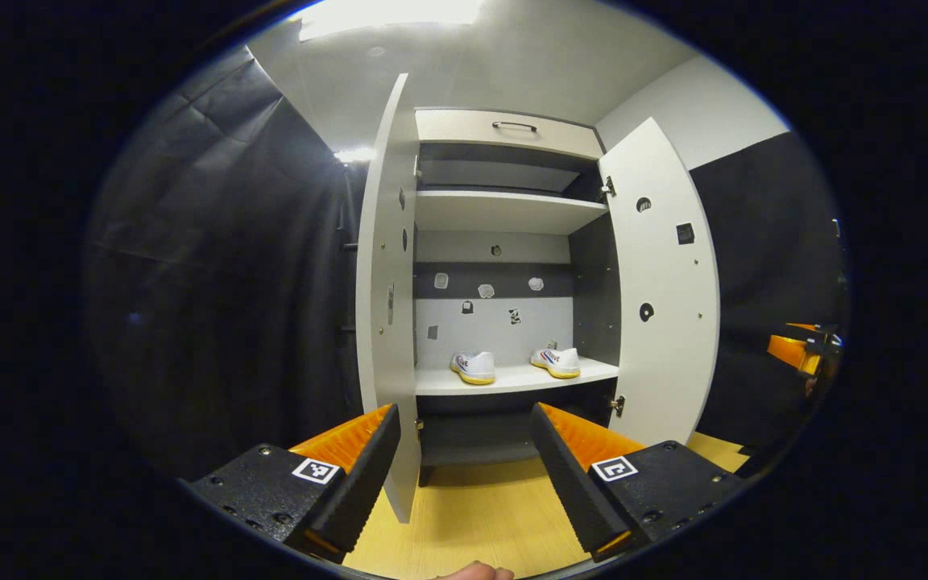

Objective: Grab one shoe with the right hand and put it into the shoe cabinet, grab the other shoe with the left hand and put it into the shoe cabinet; then close the right door with the right hand and the left door with the left hand.

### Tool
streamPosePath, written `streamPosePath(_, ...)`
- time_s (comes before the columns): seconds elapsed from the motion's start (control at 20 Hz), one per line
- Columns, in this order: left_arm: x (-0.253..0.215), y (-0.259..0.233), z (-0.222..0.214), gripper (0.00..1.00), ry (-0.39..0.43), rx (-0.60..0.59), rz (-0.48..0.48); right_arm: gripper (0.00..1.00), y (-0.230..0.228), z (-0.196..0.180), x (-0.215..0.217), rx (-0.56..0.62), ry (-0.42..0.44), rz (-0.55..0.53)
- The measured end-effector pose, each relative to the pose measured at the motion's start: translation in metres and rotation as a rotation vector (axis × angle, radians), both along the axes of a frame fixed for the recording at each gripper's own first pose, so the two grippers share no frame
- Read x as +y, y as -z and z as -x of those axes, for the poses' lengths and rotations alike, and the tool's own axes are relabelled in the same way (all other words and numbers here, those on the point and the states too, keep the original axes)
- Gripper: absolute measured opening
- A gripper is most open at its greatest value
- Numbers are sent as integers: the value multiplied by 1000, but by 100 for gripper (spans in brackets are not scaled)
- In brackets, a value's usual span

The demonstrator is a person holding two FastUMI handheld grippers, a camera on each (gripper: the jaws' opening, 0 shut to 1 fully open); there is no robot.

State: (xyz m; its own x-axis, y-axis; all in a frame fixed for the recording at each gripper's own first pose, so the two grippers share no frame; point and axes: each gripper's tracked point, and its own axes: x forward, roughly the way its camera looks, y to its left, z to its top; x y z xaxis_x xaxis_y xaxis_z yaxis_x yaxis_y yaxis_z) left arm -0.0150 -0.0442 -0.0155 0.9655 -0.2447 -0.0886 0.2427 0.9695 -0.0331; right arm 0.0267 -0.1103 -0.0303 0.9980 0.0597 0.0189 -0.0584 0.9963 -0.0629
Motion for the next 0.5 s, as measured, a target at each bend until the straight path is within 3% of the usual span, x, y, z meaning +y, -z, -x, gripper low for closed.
streamPosePath(0.2, 12, -13, 12, 99, 6, -26, 28, 98, -22, -46, -42, 41, 50, 46)
streamPosePath(0.5, 36, -25, 35, 96, 14, -68, 42, 98, -36, -122, -64, 114, 43, 14)
